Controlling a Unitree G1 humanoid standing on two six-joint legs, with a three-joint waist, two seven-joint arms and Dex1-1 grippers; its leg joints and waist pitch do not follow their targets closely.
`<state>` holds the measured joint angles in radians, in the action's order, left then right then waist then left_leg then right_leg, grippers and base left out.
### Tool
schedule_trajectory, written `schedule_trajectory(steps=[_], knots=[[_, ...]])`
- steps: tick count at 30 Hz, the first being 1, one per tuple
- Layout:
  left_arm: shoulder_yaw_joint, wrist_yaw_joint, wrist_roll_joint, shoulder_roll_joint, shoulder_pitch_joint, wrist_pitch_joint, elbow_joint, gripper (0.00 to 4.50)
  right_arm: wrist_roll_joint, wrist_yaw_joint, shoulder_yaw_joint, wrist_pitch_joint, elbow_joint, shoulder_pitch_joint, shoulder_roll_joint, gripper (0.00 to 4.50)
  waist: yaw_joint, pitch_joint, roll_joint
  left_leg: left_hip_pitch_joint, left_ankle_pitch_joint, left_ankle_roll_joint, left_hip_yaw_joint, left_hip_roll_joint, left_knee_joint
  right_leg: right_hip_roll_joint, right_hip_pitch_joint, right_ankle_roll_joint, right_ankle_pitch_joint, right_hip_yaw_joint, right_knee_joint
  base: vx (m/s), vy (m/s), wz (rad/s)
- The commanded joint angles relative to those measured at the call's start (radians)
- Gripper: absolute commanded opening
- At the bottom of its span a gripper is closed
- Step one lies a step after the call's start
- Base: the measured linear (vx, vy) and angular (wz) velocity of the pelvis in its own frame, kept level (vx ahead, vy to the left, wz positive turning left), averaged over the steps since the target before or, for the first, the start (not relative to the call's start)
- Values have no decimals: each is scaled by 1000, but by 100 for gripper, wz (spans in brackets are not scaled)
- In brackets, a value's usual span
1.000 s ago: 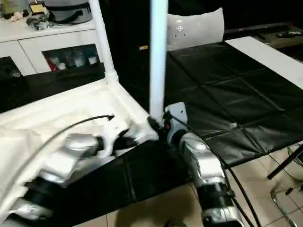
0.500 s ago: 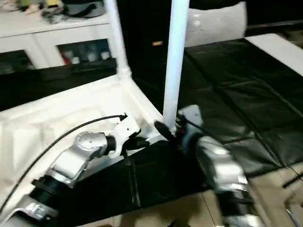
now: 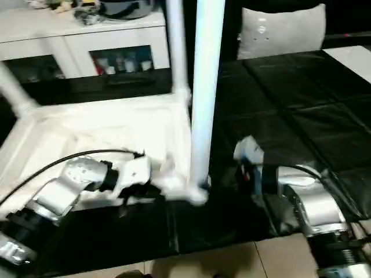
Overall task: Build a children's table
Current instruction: Rotate leg to tighten
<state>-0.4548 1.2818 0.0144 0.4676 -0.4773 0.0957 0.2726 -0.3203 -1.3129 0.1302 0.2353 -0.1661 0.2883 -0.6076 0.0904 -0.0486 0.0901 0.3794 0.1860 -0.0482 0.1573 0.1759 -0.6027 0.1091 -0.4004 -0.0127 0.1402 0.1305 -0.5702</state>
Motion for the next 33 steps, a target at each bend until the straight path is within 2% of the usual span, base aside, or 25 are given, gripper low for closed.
schedule_trajectory(steps=[1,2,3,4,5,9,10,12,14,19,20,25,27,28,29,30,31,33], knots=[[-37,48,6,7,-19,-33,-6,0,-3,-41,18,-2,10,13,-11,383,-3,67,-25,-17,286,84,-6,57,76,51,47,-179,372,-59,64,0,0,0],[-42,60,5,9,-23,-43,0,0,-2,-62,27,2,7,17,-17,373,-2,63,-31,-16,296,79,-3,54,77,51,46,-176,401,-62,64,0,0,0],[-50,75,7,10,-29,-60,7,0,-7,-92,41,12,8,21,-22,363,-1,62,-32,-16,305,78,-2,53,78,50,46,-170,423,-62,66,0,0,0],[-52,82,7,10,-31,-66,10,0,-9,-100,46,15,9,22,-23,363,-1,62,-32,-18,310,73,-1,53,79,53,47,-160,453,-64,67,0,0,0],[-54,90,6,10,-32,-71,11,0,-11,-107,51,18,10,24,-22,343,-2,63,-33,-16,306,72,-2,54,80,53,49,-157,457,-65,66,0,0,0],[-62,113,-3,3,-35,-86,16,0,-28,-127,71,31,13,27,-12,318,-2,62,-33,-19,315,64,-2,52,79,54,45,-141,490,-65,73,0,0,0],[-62,113,-3,2,-35,-87,17,0,-28,-127,72,31,13,26,-10,299,-2,62,-33,-19,315,63,-2,52,79,54,46,-136,500,-64,74,0,0,0],[-62,116,-2,1,-35,-89,19,0,-33,-135,76,41,17,23,-7,291,-2,62,-34,-19,311,63,-2,52,79,53,44,-133,500,-64,75,0,0,0],[-61,120,-3,0,-36,-96,25,0,-34,-140,78,46,20,19,-3,268,-2,64,-30,-16,305,63,-3,52,79,52,46,-135,489,-63,74,0,0,0],[-59,121,-4,-4,-35,-101,31,0,-42,-147,80,61,24,13,3,231,-1,66,-32,-15,292,68,-3,53,79,51,48,-145,460,-63,70,0,0,0],[-55,117,-7,-5,-32,-96,29,0,-48,-146,81,68,29,10,3,226,-1,66,-36,-14,290,68,-2,53,79,52,48,-146,459,-64,70,0,0,0],[-33,92,-28,-15,-10,-48,5,0,-74,-105,64,97,52,-3,26,204,-2,63,-33,-16,297,63,-2,52,79,53,46,-135,493,-63,74,0,0,0],[-17,53,-32,-25,2,15,-12,0,-60,-14,48,130,52,2,61,202,-6,63,-32,-13,297,57,-4,52,81,52,48,-134,489,-63,72,0,0,0],[-9,30,-33,-32,8,44,-21,0,-46,43,40,143,49,7,83,200,-11,60,-25,-16,312,48,-4,50,81,49,45,-128,512,-61,76,0,0,0],[5,-7,-36,-45,16,88,-35,0,-22,139,25,162,37,18,122,200,-17,59,-29,-17,326,38,-5,44,79,50,46,-113,551,-57,80,0,0,0],[22,-54,-40,-66,22,141,-50,0,2,244,9,186,22,31,167,200,-17,59,-29,-17,326,38,-5,44,79,50,46,-113,551,-57,80,0,0,0],[32,-80,-43,-78,25,170,-59,0,16,303,-1,199,13,38,194,200,-34,54,-29,-16,351,17,-9,35,78,50,44,-83,625,-45,89,0,0,0],[57,-148,-46,-112,30,240,-81,0,37,432,-22,234,0,53,258,199,-58,52,-27,-14,374,5,-15,32,77,48,43,-50,666,-36,98,0,0,0]])
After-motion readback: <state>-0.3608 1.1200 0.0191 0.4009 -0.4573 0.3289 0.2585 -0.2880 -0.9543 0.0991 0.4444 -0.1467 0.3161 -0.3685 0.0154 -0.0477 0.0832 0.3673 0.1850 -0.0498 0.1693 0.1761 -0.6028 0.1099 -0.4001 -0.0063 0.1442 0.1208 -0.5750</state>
